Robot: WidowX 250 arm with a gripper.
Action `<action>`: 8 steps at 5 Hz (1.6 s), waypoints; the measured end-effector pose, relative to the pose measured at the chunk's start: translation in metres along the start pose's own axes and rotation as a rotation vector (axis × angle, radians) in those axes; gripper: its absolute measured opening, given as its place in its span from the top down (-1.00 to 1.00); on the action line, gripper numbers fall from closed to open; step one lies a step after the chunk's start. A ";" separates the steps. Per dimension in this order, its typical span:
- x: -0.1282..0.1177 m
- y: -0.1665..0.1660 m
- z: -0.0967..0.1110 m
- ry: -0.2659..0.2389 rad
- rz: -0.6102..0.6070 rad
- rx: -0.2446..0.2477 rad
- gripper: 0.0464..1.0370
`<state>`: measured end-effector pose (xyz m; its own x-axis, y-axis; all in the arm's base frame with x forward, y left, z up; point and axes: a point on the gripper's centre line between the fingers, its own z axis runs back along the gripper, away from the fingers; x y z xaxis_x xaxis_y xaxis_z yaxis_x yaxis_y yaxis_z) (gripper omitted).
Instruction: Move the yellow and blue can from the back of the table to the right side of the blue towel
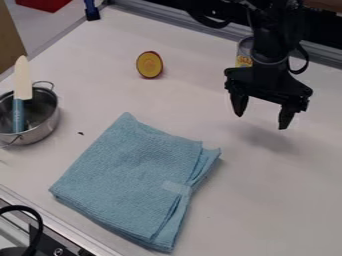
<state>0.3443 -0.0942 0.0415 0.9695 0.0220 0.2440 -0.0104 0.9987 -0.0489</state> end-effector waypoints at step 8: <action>0.143 0.078 0.034 -0.309 0.347 0.091 -0.92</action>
<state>0.4736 -0.0114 0.1060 0.7870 0.3539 0.5054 -0.3558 0.9295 -0.0970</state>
